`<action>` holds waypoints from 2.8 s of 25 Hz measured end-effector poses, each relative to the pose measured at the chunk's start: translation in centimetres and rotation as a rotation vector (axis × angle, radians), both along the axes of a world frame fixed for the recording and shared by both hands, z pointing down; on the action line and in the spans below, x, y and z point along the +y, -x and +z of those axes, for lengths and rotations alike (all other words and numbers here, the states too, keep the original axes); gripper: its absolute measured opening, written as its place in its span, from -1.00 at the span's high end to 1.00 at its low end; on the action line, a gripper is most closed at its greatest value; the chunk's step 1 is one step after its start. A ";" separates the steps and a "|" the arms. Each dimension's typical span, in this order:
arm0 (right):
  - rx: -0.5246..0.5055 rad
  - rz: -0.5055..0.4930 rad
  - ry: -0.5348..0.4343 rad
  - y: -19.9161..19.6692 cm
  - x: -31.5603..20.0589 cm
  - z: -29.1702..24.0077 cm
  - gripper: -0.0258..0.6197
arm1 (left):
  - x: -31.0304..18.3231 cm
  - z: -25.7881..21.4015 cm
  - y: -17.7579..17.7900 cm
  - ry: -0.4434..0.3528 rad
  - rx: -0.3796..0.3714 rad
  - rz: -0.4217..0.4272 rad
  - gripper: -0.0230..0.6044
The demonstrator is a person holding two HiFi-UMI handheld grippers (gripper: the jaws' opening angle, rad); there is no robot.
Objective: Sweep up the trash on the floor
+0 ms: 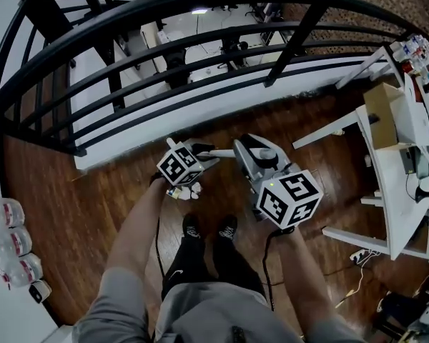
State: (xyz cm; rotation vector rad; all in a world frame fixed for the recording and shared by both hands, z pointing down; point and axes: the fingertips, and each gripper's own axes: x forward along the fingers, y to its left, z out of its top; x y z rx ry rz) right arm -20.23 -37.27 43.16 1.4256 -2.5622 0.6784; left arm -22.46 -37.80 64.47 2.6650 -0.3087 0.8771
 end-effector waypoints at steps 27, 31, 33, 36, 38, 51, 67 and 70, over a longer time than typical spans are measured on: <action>0.088 -0.188 -0.010 3.9 -0.2 4.7 0.71 | 0.6 5.3 1.7 0.084 0.066 -0.119 0.43; 0.077 -0.095 -0.008 -1.1 2.4 4.3 0.71 | 3.0 4.8 -3.0 0.083 0.062 -0.033 0.42; 0.076 -0.044 -0.004 -3.3 3.8 4.4 0.71 | 4.7 4.9 -5.2 0.097 0.063 0.012 0.43; 0.078 0.037 0.010 -6.3 6.4 4.6 0.71 | 7.8 5.2 -8.4 0.125 0.071 0.099 0.43; 0.086 0.105 0.024 -8.0 8.4 5.1 0.71 | 10.2 5.8 -10.3 0.143 0.072 0.170 0.43; -0.023 0.494 0.111 -8.4 20.1 9.7 0.71 | 21.5 10.0 -7.9 0.187 -0.027 0.515 0.42; 0.021 0.352 0.052 1.1 16.6 7.9 0.71 | 17.8 8.4 0.6 0.137 -0.078 0.431 0.42; 0.039 0.327 0.015 1.4 15.4 5.2 0.71 | 16.2 5.7 0.5 0.113 -0.038 0.389 0.42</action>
